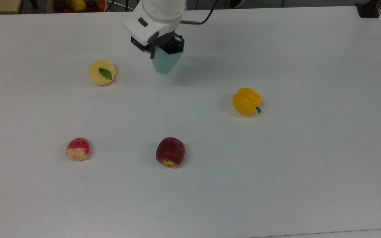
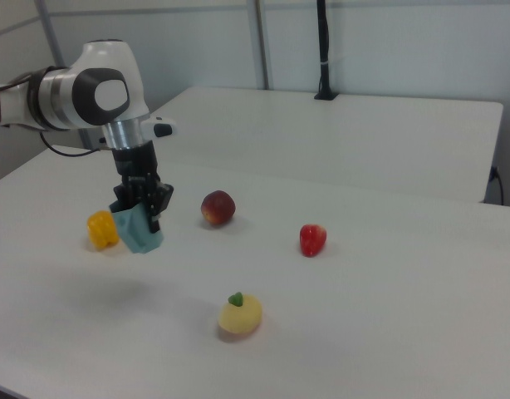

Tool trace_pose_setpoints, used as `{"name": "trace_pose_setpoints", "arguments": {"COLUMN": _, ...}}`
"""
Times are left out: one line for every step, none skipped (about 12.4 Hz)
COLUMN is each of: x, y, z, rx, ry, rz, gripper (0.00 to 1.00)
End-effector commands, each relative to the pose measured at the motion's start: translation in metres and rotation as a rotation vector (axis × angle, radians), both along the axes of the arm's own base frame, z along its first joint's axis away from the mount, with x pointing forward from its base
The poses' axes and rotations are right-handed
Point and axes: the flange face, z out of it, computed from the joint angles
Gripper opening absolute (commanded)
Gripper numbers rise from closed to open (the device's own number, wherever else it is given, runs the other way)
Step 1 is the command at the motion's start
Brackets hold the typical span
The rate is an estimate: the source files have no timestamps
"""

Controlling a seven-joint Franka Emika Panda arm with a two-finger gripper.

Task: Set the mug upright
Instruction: 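Rotate the held cup upright and lower it onto the table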

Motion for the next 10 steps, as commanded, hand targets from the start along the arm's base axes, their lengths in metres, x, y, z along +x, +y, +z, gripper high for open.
{"name": "trace_pose_setpoints", "arguments": {"x": -0.021, "y": -0.004, "z": -0.02, "rx": 0.159, "ry": 0.108, "rz": -0.022, "gripper": 0.0}}
{"name": "trace_pose_setpoints", "arguments": {"x": -0.026, "y": -0.005, "z": -0.035, "rx": 0.167, "ry": 0.131, "rz": -0.026, "gripper": 0.0}}
{"name": "trace_pose_setpoints", "arguments": {"x": -0.029, "y": -0.008, "z": -0.045, "rx": 0.171, "ry": 0.135, "rz": -0.022, "gripper": 0.0}}
{"name": "trace_pose_setpoints", "arguments": {"x": -0.028, "y": -0.017, "z": -0.056, "rx": 0.184, "ry": 0.114, "rz": -0.017, "gripper": 0.0}}
{"name": "trace_pose_setpoints", "arguments": {"x": -0.024, "y": -0.029, "z": -0.062, "rx": 0.227, "ry": 0.075, "rz": -0.036, "gripper": 0.0}}
{"name": "trace_pose_setpoints", "arguments": {"x": -0.022, "y": -0.039, "z": -0.07, "rx": 0.257, "ry": 0.043, "rz": -0.016, "gripper": 0.0}}
{"name": "trace_pose_setpoints", "arguments": {"x": -0.019, "y": -0.046, "z": -0.076, "rx": 0.272, "ry": 0.022, "rz": 0.006, "gripper": 0.0}}
{"name": "trace_pose_setpoints", "arguments": {"x": -0.015, "y": -0.048, "z": -0.085, "rx": 0.277, "ry": 0.017, "rz": 0.026, "gripper": 0.0}}
{"name": "trace_pose_setpoints", "arguments": {"x": -0.012, "y": -0.05, "z": -0.089, "rx": 0.281, "ry": 0.012, "rz": 0.05, "gripper": 0.0}}
{"name": "trace_pose_setpoints", "arguments": {"x": -0.01, "y": -0.053, "z": -0.1, "rx": 0.292, "ry": 0.023, "rz": 0.081, "gripper": 0.0}}
